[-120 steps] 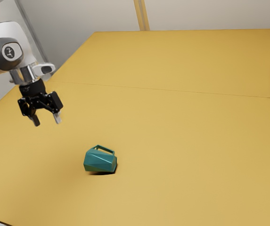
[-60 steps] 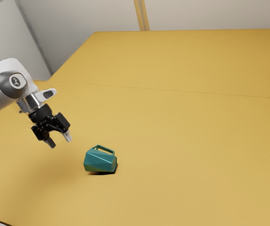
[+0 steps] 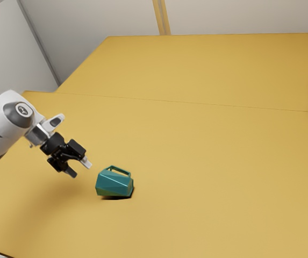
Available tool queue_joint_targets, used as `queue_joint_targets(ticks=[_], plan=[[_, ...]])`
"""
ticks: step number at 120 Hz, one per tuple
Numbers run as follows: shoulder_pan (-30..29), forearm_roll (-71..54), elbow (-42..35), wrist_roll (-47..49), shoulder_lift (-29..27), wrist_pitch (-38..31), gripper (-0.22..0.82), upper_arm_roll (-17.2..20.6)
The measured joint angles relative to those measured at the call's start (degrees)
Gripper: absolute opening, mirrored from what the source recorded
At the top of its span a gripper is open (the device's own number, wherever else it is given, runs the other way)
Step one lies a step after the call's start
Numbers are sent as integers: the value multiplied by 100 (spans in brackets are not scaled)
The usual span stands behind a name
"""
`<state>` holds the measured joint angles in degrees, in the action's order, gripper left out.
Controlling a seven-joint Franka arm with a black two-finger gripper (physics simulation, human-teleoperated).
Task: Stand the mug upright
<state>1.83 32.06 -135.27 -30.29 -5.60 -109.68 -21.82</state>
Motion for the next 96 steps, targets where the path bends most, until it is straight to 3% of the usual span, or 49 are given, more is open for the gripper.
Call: queue_joint_targets(ticks=[96], plan=[[327, 1653, -333, -1416, 512, -450, 60, -15]])
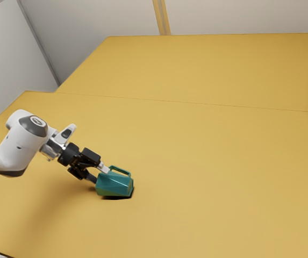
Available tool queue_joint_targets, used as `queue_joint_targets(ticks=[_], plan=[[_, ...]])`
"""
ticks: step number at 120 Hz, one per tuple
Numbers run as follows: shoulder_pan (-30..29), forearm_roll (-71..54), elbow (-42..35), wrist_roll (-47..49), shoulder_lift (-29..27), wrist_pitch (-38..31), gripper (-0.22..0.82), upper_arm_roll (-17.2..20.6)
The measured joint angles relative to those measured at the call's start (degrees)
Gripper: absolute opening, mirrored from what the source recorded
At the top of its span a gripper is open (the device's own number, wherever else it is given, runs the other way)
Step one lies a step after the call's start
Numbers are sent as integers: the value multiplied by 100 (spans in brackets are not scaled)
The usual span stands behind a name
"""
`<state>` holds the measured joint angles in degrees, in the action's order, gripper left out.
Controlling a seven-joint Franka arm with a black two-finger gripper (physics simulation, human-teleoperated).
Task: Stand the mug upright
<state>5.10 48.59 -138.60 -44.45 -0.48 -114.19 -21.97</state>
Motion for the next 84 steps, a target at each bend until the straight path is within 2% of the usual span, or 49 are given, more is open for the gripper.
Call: queue_joint_targets(ticks=[69, 84], plan=[[192, 815, -253, -340, 129, -8, 60, 9], [277, 932, -288, -382, 131, -5, 56, 18]])
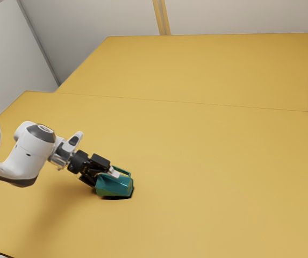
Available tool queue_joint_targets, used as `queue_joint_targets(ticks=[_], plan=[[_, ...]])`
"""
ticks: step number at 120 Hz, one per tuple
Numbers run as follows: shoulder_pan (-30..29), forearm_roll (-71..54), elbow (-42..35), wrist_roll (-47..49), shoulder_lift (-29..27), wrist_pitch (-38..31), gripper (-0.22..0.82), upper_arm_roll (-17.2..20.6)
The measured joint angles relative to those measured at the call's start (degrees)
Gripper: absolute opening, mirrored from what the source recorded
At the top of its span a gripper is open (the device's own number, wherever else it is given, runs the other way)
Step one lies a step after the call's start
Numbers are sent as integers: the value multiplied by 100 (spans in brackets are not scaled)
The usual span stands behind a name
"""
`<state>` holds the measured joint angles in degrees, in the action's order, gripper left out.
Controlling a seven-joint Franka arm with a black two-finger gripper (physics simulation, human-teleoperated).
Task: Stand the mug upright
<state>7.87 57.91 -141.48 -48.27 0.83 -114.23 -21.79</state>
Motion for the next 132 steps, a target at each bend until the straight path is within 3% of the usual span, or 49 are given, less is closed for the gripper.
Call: queue_joint_targets(ticks=[36, 57, 82, 100, 132], plan=[[156, 89, -34, -96, -6, 5, 30, 0], [155, 96, -31, -142, -10, 1, 4, 1], [187, 61, 18, -182, -236, -12, -11, 40], [-12, -170, 190, -192, -608, -51, -15, 121], [-51, -1845, 1385, 132, -725, -181, -17, 734]])
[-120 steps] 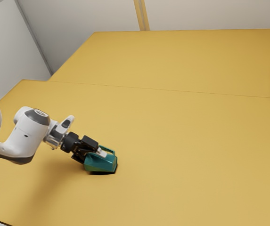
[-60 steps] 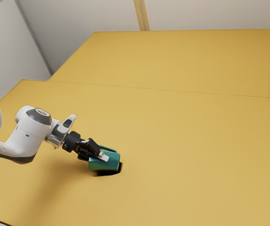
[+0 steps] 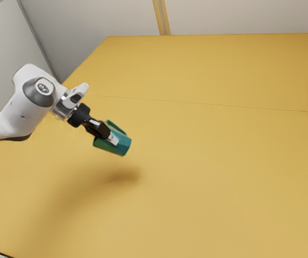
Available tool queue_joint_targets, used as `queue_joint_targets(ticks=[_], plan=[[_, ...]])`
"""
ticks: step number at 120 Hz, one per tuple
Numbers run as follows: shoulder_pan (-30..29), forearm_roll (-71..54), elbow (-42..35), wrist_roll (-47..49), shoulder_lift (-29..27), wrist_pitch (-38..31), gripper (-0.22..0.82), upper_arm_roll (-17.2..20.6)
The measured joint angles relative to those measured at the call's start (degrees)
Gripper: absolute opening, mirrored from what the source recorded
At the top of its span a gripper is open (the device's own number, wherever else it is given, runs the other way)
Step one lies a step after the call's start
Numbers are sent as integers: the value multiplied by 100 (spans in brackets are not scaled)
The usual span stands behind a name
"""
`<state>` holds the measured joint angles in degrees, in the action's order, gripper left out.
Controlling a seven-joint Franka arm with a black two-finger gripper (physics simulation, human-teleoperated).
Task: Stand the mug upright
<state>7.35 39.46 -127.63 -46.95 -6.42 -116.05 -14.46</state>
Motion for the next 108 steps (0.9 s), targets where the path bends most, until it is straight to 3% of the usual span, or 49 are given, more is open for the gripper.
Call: queue_joint_targets(ticks=[35, 108], plan=[[500, -2659, 873, 490, 342, -359, -18, 245], [1023, -4778, 394, 1260, 652, -898, -18, 247]])
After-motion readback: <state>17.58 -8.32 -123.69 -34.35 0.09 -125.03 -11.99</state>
